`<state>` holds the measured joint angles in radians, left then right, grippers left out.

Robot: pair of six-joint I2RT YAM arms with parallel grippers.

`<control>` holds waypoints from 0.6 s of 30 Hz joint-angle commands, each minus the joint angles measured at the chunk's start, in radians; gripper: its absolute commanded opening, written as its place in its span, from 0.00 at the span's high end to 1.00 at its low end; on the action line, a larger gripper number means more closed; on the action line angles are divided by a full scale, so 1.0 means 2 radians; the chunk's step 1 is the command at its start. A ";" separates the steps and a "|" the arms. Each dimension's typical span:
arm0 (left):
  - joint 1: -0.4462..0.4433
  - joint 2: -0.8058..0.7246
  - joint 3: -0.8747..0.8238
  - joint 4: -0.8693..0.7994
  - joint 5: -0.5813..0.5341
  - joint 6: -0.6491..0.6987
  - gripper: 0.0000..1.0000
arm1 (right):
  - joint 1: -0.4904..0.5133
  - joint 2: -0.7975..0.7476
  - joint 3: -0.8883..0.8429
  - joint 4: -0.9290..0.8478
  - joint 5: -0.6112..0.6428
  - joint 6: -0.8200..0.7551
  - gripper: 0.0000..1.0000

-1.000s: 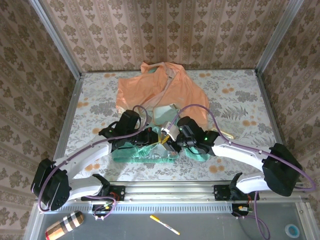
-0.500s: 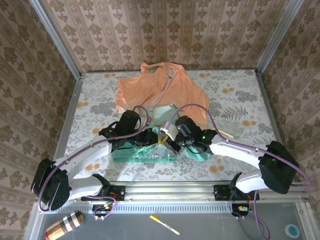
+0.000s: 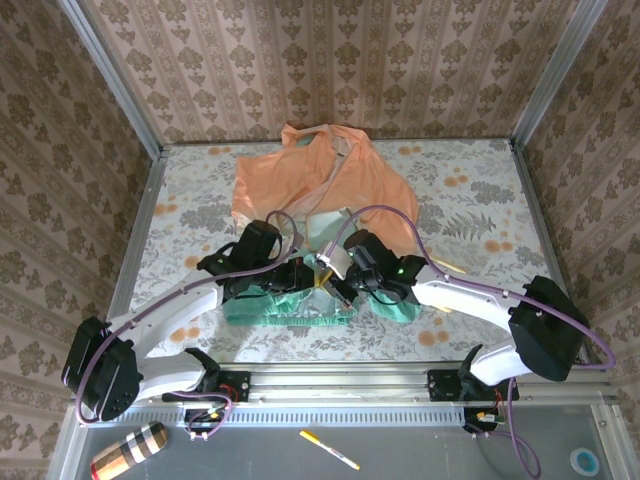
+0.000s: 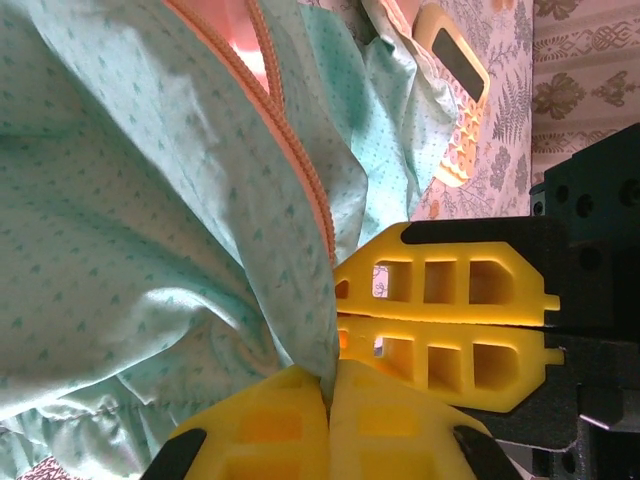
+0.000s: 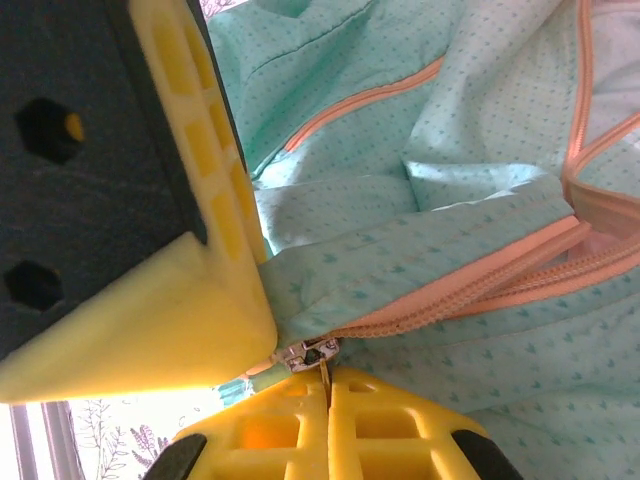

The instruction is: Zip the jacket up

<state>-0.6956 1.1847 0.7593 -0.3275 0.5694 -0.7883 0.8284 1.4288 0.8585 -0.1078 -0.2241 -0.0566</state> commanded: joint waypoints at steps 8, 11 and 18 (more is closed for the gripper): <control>-0.013 -0.021 0.012 -0.080 -0.017 0.037 1.00 | -0.017 0.004 0.018 -0.012 0.062 0.025 1.00; -0.015 -0.027 0.011 -0.093 -0.020 0.043 1.00 | -0.017 0.004 0.019 -0.013 0.050 0.022 1.00; -0.021 -0.038 0.007 -0.105 -0.016 0.050 1.00 | -0.018 0.014 0.031 -0.024 0.048 0.021 1.00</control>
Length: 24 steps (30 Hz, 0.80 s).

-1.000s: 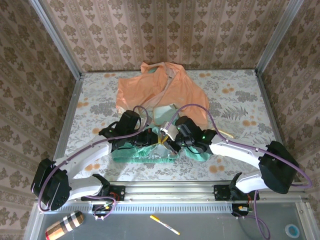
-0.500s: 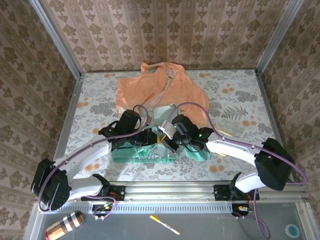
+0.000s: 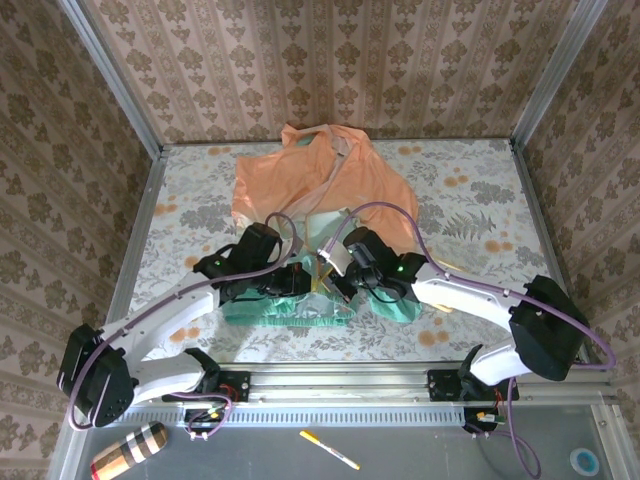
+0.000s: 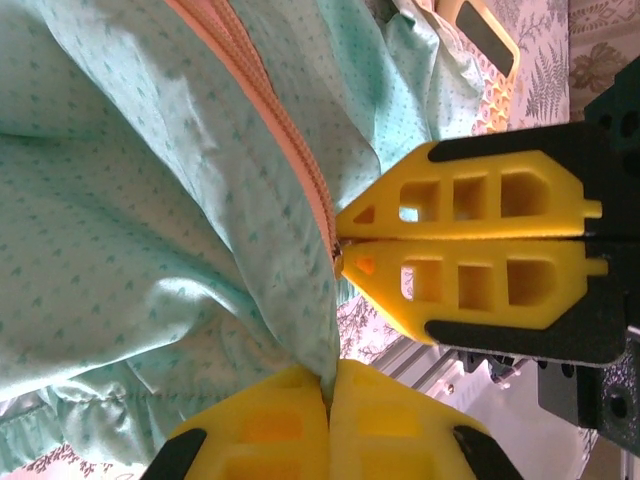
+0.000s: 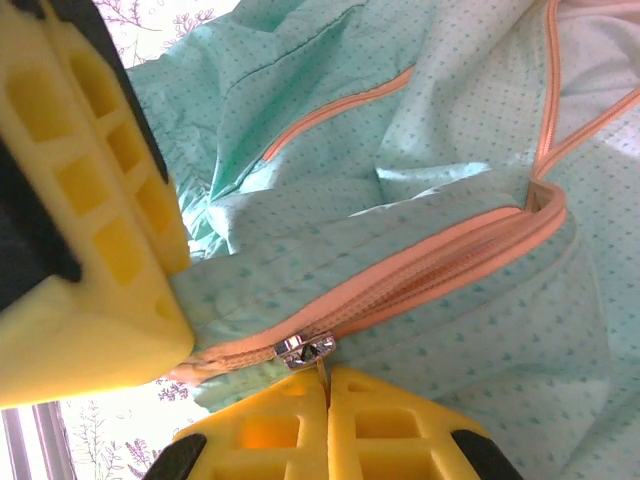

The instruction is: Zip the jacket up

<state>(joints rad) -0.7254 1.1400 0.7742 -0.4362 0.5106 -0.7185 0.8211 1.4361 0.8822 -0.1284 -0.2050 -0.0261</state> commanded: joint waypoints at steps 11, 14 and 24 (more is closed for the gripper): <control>-0.018 -0.044 -0.016 -0.056 0.001 0.007 1.00 | -0.028 0.043 0.061 -0.024 0.056 0.011 1.00; -0.022 -0.052 -0.022 -0.063 -0.011 0.006 1.00 | -0.037 0.052 0.071 -0.022 0.062 0.013 1.00; -0.040 -0.067 -0.030 -0.095 -0.043 0.008 1.00 | -0.068 0.103 0.118 -0.017 0.064 0.033 1.00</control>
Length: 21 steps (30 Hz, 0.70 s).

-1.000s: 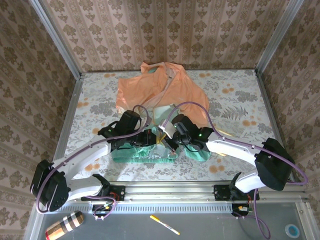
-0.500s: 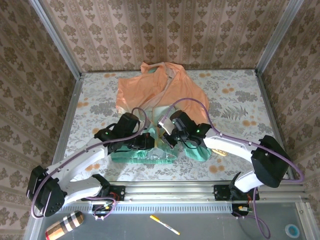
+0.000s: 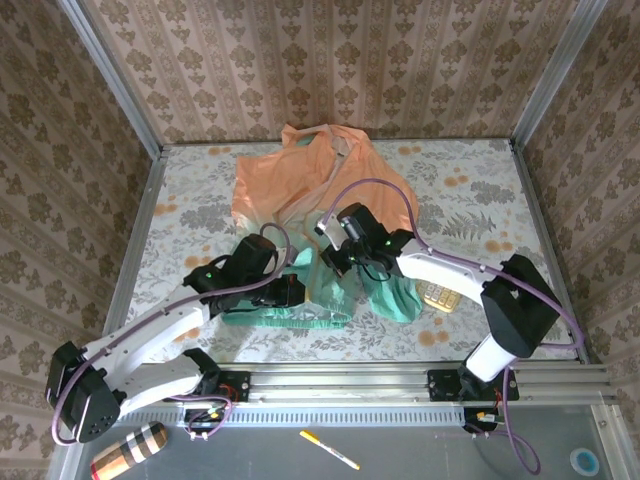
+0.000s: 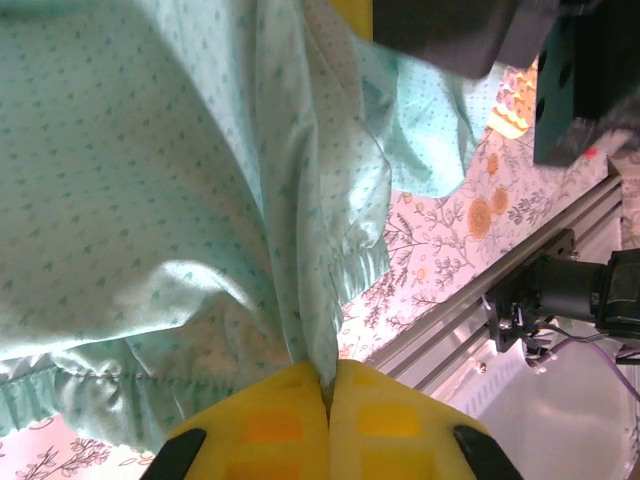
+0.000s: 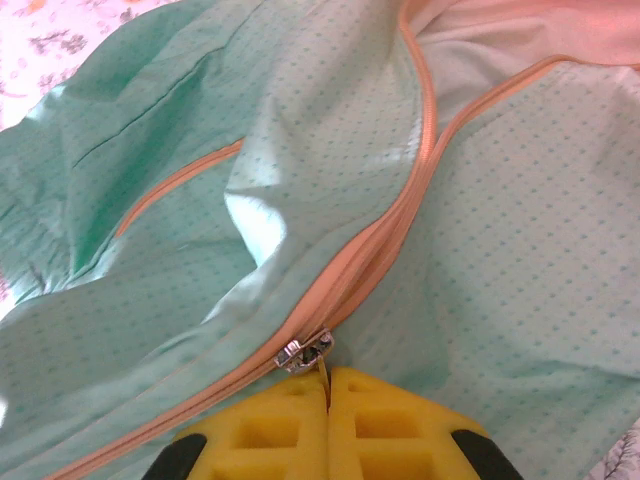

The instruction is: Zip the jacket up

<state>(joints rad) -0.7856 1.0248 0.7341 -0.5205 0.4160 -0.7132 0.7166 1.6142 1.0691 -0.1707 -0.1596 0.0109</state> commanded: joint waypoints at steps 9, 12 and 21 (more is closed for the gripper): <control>-0.028 -0.022 -0.016 -0.068 -0.019 -0.004 1.00 | -0.037 0.048 0.058 -0.001 0.038 0.006 1.00; -0.033 -0.028 -0.020 -0.075 -0.026 -0.008 1.00 | -0.044 0.060 0.069 0.000 0.038 0.004 1.00; -0.045 -0.049 -0.031 -0.089 -0.039 -0.022 1.00 | -0.060 0.097 0.110 -0.003 0.039 -0.005 1.00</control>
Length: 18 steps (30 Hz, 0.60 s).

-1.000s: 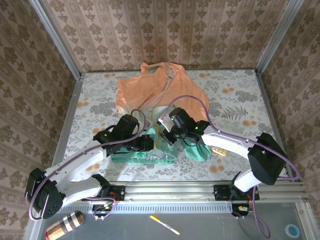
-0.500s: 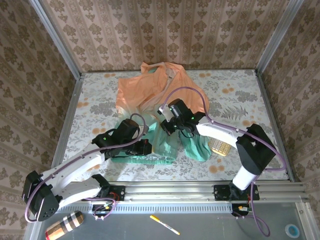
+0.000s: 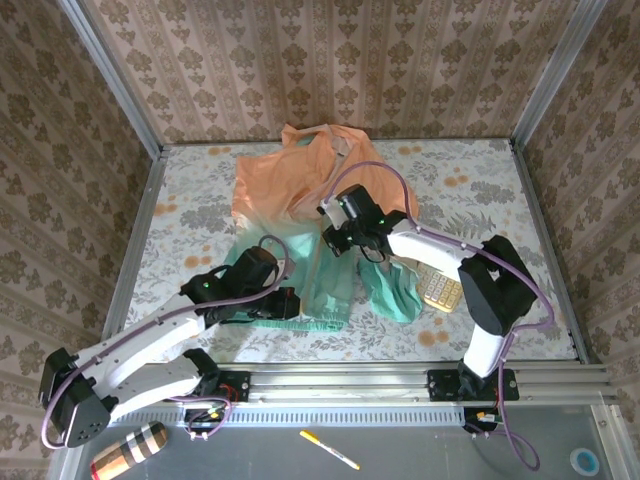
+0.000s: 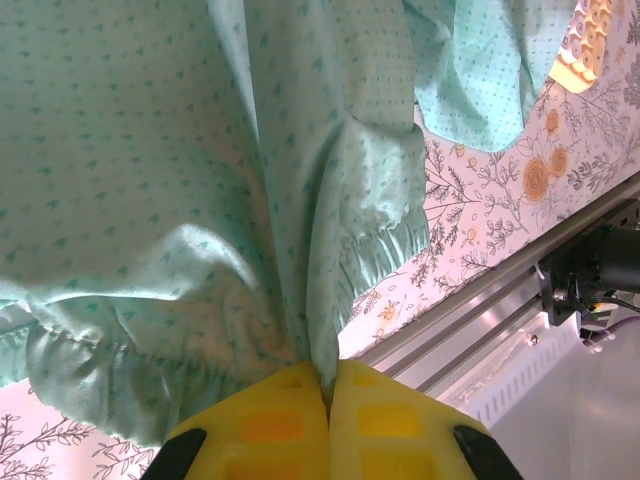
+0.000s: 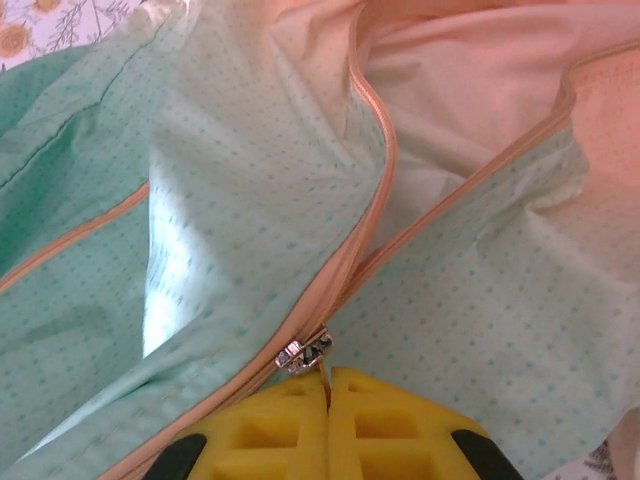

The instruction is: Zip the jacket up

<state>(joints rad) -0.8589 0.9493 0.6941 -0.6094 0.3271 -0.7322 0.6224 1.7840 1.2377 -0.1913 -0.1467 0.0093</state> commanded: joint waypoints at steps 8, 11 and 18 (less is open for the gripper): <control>-0.020 -0.029 -0.030 -0.044 -0.005 -0.030 1.00 | -0.026 0.052 0.063 0.003 0.033 -0.009 1.00; -0.020 -0.034 -0.033 -0.048 -0.007 -0.031 1.00 | -0.031 0.068 0.080 0.002 0.034 -0.010 1.00; -0.021 -0.036 -0.037 -0.054 -0.006 -0.027 1.00 | -0.041 0.090 0.110 0.004 0.040 -0.008 1.00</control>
<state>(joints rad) -0.8852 0.8917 0.6395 -0.6445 0.2905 -0.7742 0.5671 1.9434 1.4006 -0.2066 -0.1322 -0.0006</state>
